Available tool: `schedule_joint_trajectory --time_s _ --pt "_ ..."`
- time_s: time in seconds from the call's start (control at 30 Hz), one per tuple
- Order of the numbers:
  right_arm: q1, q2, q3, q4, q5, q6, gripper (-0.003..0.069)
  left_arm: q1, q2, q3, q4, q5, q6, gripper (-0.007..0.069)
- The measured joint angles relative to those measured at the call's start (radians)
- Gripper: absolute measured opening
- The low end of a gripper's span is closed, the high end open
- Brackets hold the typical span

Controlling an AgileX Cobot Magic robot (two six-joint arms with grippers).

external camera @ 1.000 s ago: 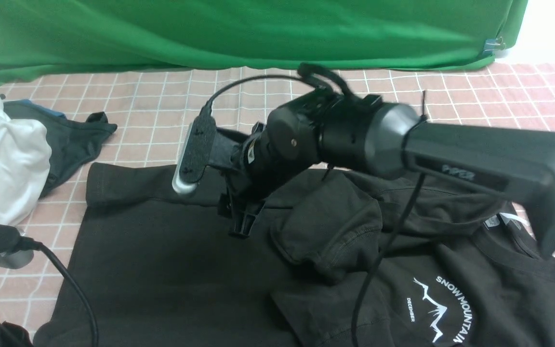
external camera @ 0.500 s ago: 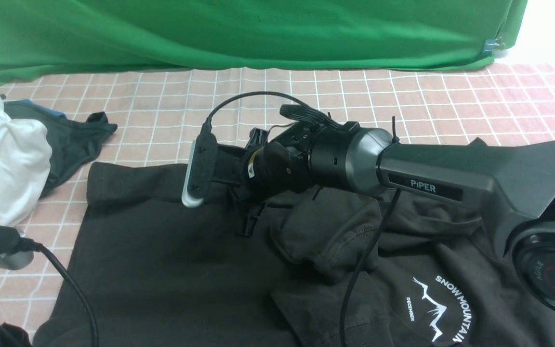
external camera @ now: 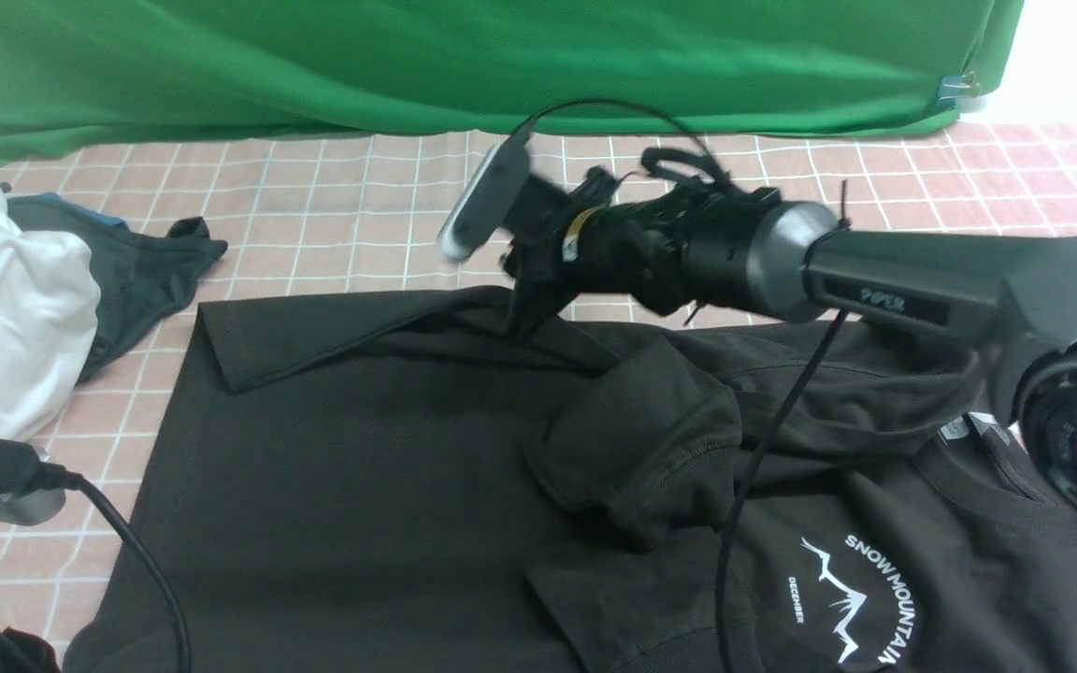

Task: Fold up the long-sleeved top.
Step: Spread the long sleeves with your arms and place them on the tabletop

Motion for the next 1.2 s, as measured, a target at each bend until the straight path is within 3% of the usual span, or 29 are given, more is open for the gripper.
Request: schedule_joint_trajectory --time_s 0.07,0.1,0.13,0.2,0.3,0.37,0.53,0.6,0.83,1.2 --pt "-0.014 0.000 -0.008 0.000 0.000 0.060 0.0244 0.000 0.000 0.000 0.000 0.000 0.000 0.0050" --pt "-0.020 -0.002 -0.012 0.000 0.009 0.087 0.0306 0.000 0.000 0.000 0.000 0.000 0.000 0.0050" --pt "-0.021 -0.002 -0.012 0.000 0.012 0.091 0.0306 0.000 0.000 0.000 0.000 0.000 0.000 0.0050" --pt "-0.023 -0.030 -0.012 0.000 0.087 0.117 0.0428 0.000 0.000 0.000 0.002 0.000 0.000 0.0050" --pt "-0.019 -0.092 -0.014 0.019 0.238 0.124 0.0462 0.000 0.000 0.000 0.010 0.000 0.000 0.0050" --pt "-0.005 -0.136 -0.016 0.037 0.343 0.123 0.0409 0.000 0.000 0.000 0.013 0.000 0.000 0.0050" --pt "0.086 -0.153 -0.017 0.079 0.498 0.086 0.0097 0.000 0.000 0.000 0.015 0.015 0.000 0.0050" --pt "0.108 -0.129 -0.017 0.087 0.510 0.085 0.0051 0.000 0.000 0.000 0.015 0.016 0.000 0.0050" --pt "0.086 -0.033 -0.023 0.088 0.495 0.087 0.0034 0.000 0.000 0.000 0.015 0.016 0.000 0.0050" --pt "-0.050 -0.009 -0.036 0.101 0.376 0.119 0.0034 0.000 0.000 0.000 0.018 0.017 0.000 0.0050"
